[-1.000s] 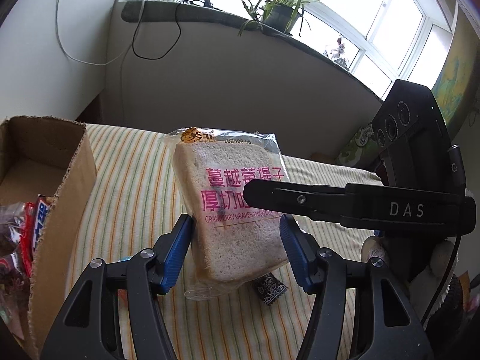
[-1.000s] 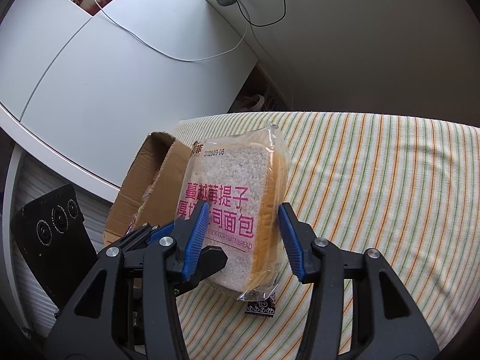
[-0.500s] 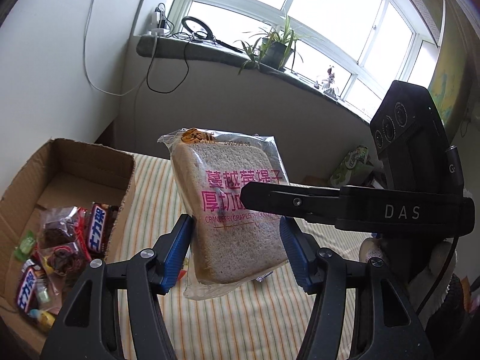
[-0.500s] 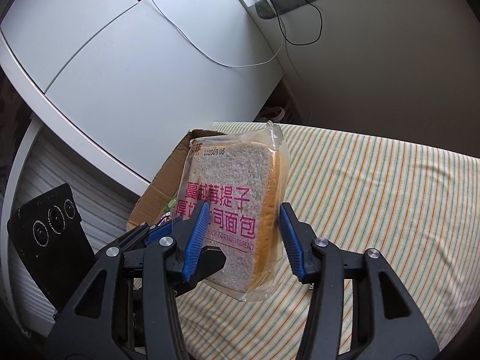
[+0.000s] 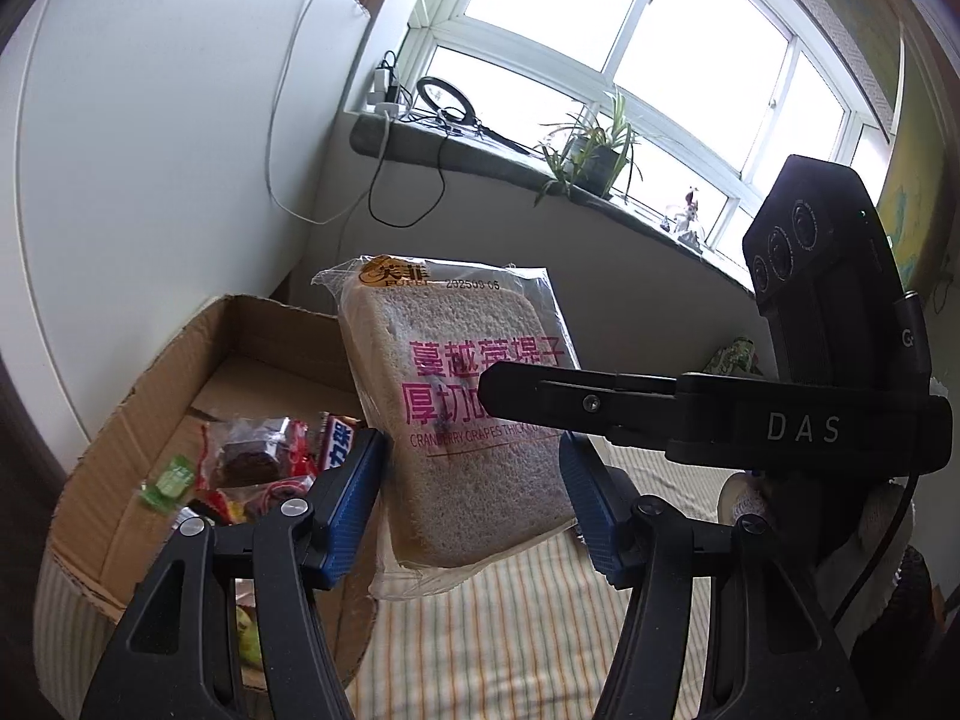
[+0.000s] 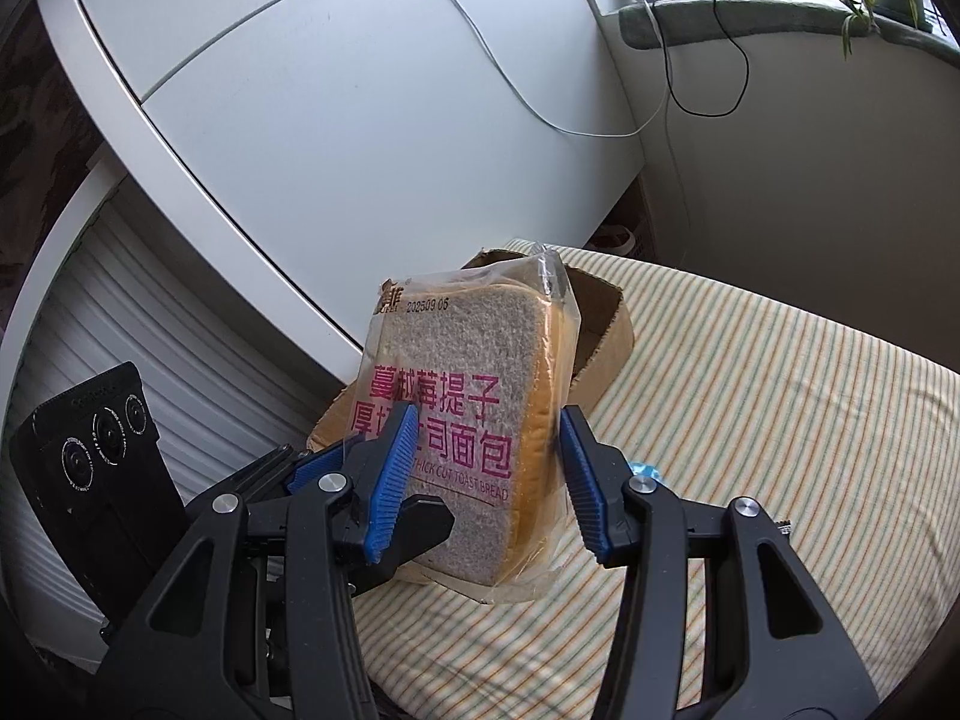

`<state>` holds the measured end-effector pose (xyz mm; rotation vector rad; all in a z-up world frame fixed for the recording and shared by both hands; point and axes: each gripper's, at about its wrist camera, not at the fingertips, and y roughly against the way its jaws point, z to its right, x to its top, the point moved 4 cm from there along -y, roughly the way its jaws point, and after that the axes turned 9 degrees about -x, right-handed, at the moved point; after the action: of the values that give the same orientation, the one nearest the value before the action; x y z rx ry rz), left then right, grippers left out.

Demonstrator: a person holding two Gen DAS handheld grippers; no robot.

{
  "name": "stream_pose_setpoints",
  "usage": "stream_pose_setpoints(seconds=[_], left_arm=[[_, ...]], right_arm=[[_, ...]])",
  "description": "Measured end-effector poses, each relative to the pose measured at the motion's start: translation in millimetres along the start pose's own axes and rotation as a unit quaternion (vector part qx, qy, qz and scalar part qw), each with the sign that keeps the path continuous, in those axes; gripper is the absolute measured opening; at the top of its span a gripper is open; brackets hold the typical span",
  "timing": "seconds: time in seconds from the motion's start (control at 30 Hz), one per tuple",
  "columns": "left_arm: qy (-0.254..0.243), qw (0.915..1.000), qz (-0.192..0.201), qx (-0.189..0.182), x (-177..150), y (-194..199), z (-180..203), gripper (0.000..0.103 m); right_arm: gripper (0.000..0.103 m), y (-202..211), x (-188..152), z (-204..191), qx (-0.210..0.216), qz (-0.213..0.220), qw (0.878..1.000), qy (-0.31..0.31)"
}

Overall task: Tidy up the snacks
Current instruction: 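Squeeze bread bag between left and right tools and lift it over the box, then lower bread bag into the box, open both tools and withdraw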

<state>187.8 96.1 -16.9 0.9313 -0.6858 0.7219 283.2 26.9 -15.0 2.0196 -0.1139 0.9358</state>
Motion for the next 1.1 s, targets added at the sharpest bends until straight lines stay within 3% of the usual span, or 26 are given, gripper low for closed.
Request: stream_pose_setpoints(seconds=[0.43, 0.97, 1.03, 1.1], left_arm=[[0.031, 0.9989, 0.012, 0.033, 1.2, 15.7, -54.3, 0.06], [0.042, 0.9977, -0.006, 0.054, -16.0, 14.0, -79.4, 0.059], [0.038, 0.9972, -0.007, 0.064, -17.1, 15.2, -79.7, 0.059], [0.032, 0.9969, -0.007, 0.072, -18.7, 17.6, -78.9, 0.059]], right_arm=[[0.05, -55.1, 6.4, -50.6, 0.006, -0.021, 0.999, 0.042], [0.051, -90.4, -5.1, -55.8, -0.009, -0.04, 0.998, 0.047], [0.056, -89.5, -5.0, -56.5, -0.021, -0.038, 0.998, 0.055], [0.069, -89.5, -5.8, -54.4, -0.03, -0.033, 0.997, 0.056]])
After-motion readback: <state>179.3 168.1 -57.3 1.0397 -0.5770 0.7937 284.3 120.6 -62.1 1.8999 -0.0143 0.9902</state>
